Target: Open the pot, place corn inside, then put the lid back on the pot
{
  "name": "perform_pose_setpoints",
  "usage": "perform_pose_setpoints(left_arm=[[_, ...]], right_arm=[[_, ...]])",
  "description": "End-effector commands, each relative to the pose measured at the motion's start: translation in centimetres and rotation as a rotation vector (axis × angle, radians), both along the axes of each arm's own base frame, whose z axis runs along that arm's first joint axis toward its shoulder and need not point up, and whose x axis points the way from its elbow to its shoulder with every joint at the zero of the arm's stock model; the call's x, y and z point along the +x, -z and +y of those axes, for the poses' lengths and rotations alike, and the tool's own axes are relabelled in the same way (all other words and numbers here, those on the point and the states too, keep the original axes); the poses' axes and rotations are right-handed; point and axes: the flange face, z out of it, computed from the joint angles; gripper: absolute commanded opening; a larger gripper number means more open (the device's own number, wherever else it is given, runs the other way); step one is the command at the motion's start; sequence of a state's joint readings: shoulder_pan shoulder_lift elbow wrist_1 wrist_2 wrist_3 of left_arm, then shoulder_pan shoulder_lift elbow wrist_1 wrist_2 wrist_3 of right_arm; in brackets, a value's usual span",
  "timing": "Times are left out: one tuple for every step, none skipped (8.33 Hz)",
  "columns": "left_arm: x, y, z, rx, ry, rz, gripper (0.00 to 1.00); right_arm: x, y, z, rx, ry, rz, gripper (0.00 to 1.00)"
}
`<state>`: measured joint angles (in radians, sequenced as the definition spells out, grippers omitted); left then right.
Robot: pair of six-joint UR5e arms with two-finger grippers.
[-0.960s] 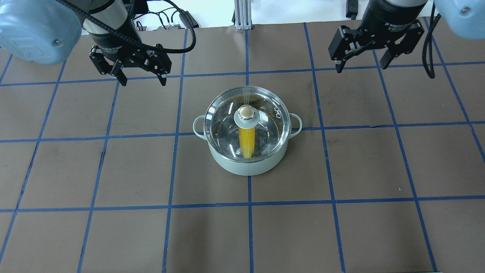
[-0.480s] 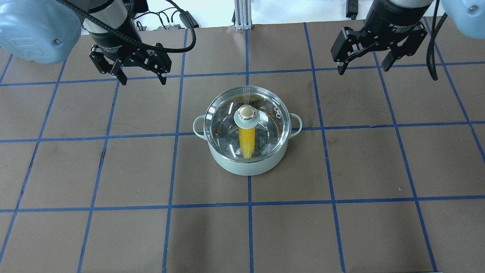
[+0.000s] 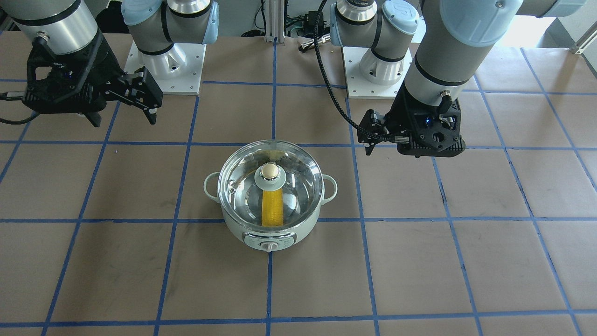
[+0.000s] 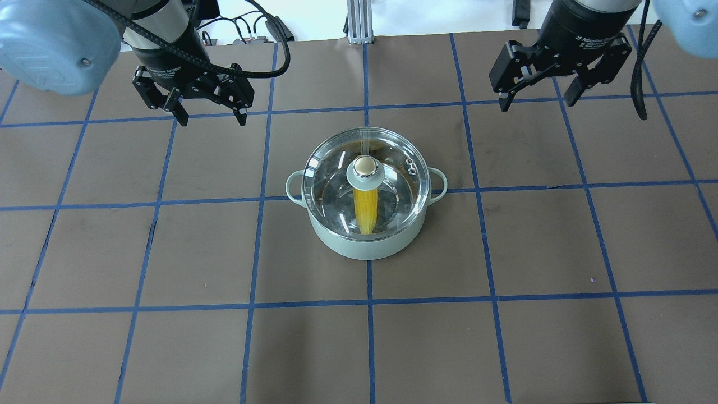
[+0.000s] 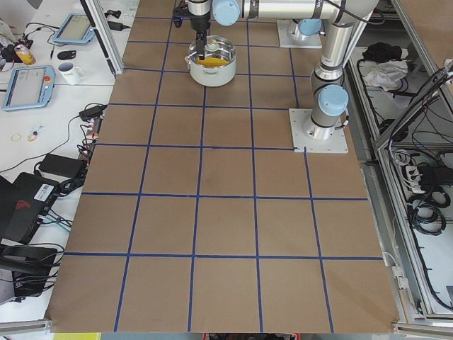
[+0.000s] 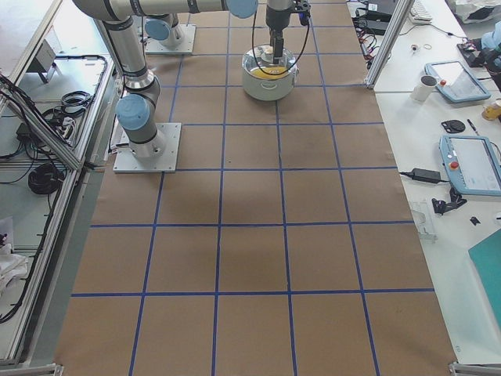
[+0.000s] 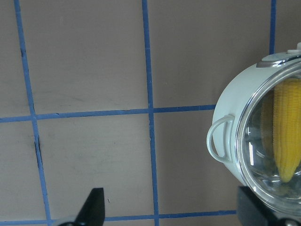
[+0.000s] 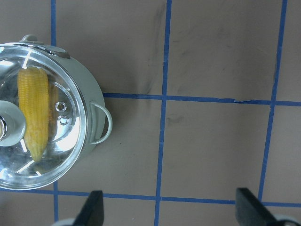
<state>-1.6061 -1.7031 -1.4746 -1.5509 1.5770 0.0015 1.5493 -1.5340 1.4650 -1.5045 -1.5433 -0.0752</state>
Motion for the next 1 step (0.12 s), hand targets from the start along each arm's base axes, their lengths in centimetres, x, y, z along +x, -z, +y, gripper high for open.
perform_pose_setpoints(left_arm=[[0.02, -0.05, 0.07, -0.001, 0.0, -0.001, 1.0]], right_arm=[[0.0, 0.09, 0.02, 0.003, 0.0, 0.0, 1.0]])
